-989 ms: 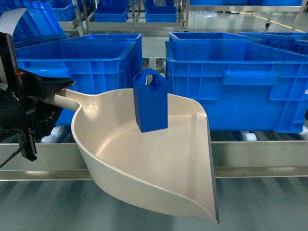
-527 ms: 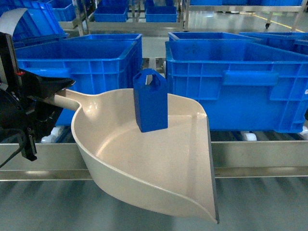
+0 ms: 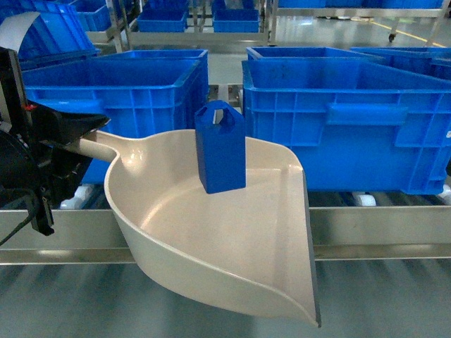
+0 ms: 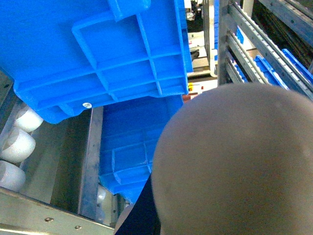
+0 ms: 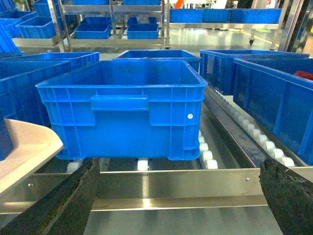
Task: Place part in tray to right shelf
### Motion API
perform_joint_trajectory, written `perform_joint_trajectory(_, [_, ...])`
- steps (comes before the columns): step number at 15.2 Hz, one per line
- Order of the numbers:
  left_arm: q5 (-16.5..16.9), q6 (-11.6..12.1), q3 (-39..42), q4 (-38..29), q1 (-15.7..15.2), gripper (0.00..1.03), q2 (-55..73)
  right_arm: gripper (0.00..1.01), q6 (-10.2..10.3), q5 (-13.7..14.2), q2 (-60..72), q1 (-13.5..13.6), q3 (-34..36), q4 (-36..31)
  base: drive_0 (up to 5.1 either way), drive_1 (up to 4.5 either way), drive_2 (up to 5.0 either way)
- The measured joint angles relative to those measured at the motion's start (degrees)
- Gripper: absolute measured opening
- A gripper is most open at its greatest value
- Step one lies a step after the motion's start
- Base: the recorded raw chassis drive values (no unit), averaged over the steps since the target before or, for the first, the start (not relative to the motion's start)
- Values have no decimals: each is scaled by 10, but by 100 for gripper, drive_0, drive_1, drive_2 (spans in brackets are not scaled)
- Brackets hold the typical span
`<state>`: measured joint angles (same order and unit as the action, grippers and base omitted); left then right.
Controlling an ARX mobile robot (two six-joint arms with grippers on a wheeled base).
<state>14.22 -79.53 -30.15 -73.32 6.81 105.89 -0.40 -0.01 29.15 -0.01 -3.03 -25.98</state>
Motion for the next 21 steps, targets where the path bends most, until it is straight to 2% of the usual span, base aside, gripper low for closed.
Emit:
perform_joint_trajectory(8, [0,0,0,0,0,15,0,98,0,0,0,0,0,0,2,434,-430])
perform_joint_trajectory(9, [-15,-6,0,0,4,15,0,98,0,0,0,0,0,0,0,0,0])
perform_joint_trajectory(10, [-93,-34,3,0,14,15,0,98,0,0,0,0,0,0,0,0,0])
perform_joint_trajectory(12, [-168,-74,9,0,12,15,-1,98,0,0,0,0,0,0,0,0,0])
perform_joint_trajectory(14, [-193,-101,27,3,0,15,-25,98,0,0,0,0,0,0,0,0,0])
perform_joint_trajectory(15, [-202,-106,32,5,-1,15,-50,98,0,0,0,0,0,0,0,0,0])
perform_joint_trajectory(18, [-195,-108,7,8,-13,15,-173,98,0,0,0,0,0,0,0,0,0])
perform_joint_trajectory(19, [-195,-107,-28,29,-30,15,-229,98,0,0,0,0,0,0,0,0,0])
perform_joint_trajectory(20, [-205,-104,-76,91,-52,15,-282,98,0,0,0,0,0,0,0,0,0])
perform_joint_trajectory(21, [-224,-92,-121,161,-66,15,-313,98,0,0,0,0,0,0,0,0,0])
